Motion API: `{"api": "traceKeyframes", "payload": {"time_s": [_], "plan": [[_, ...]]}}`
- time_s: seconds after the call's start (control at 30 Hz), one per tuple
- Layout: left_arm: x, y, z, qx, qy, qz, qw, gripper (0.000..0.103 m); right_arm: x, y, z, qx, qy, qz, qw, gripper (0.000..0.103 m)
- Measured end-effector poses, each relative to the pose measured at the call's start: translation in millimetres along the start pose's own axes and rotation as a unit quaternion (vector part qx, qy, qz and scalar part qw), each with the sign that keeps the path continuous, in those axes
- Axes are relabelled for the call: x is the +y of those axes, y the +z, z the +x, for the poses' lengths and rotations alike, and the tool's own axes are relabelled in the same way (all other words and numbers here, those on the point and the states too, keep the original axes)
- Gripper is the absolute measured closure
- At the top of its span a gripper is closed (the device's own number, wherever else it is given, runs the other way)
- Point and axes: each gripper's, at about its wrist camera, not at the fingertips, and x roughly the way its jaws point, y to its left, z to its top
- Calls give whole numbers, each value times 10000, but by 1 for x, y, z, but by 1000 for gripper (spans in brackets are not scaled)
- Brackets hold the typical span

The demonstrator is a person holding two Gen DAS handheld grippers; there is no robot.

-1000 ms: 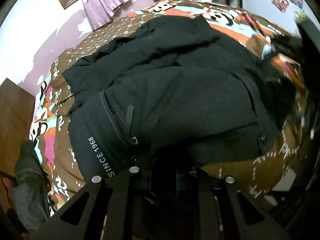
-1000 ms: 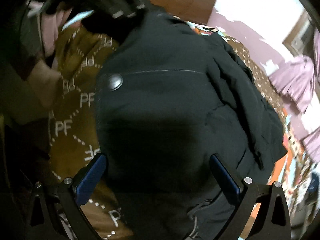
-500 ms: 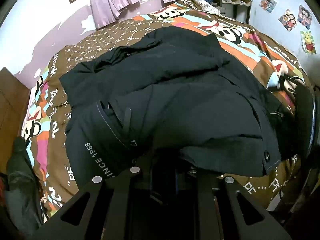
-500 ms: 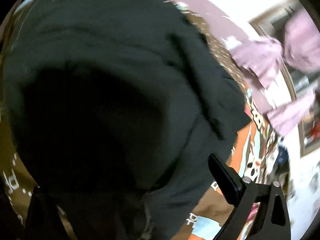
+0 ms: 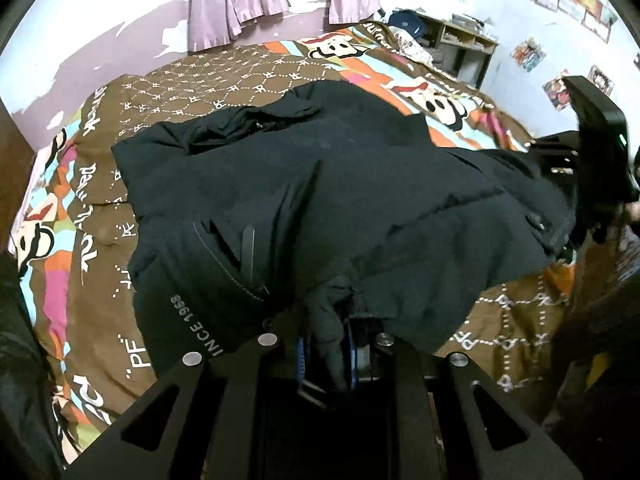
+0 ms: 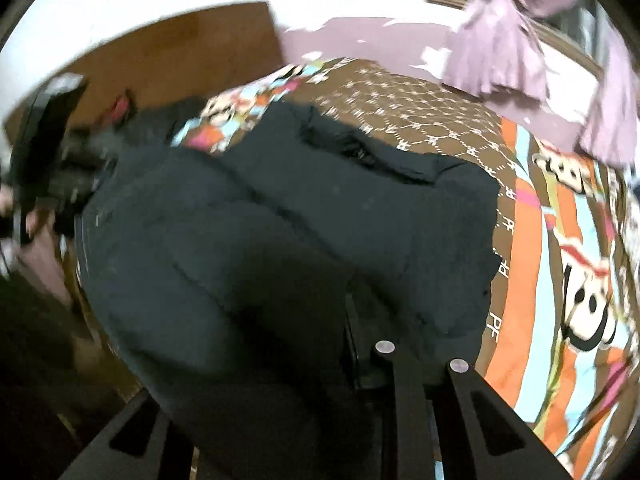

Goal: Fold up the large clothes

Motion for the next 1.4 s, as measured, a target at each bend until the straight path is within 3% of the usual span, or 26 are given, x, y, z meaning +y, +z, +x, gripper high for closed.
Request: {"api": "traceKeyframes", "payload": {"time_s": [0.1, 0.2, 0.3, 0.43, 0.67, 0.8, 1.0, 1.17, 1.27, 1.4], "plan": [[-2, 9, -17, -38, 52, 65, 10000, 88, -7, 15, -3, -38, -33, 414, 9991, 88], [-13, 15, -26, -99, 130, 90, 9998, 83, -22, 22, -3, -34, 200, 1026, 9945, 89], [-20, 12, -27, -201, -10, 130, 9997, 75, -29, 24, -1, -37, 311, 1356, 9903, 89], [-29, -1, -20, -40, -124, 456, 9989, 65, -31, 33, 3, -34, 341, 1617, 9862, 89], [-58, -15, 8, 361, -193, 1064, 9935, 56, -51, 52, 24, 67, 690, 3161, 9462, 89], [-68, -18, 19, 383, -64, 1136, 9928, 47, -45, 63, 30, 85, 665, 3147, 9468, 89], [-88, -27, 54, 728, 762, 1498, 9831, 41, -38, 60, 34, 151, 685, 2951, 9529, 89], [-94, -38, 77, 900, 1277, 1772, 9717, 41, -37, 54, 32, 131, 648, 2709, 9603, 89], [-93, -46, 74, 746, 1543, 2006, 9646, 57, -36, 50, 29, 106, 604, 2536, 9654, 89], [-85, -56, 60, 458, 1698, 2127, 9612, 74, -30, 47, 23, 55, 400, 2168, 9754, 86]]}}
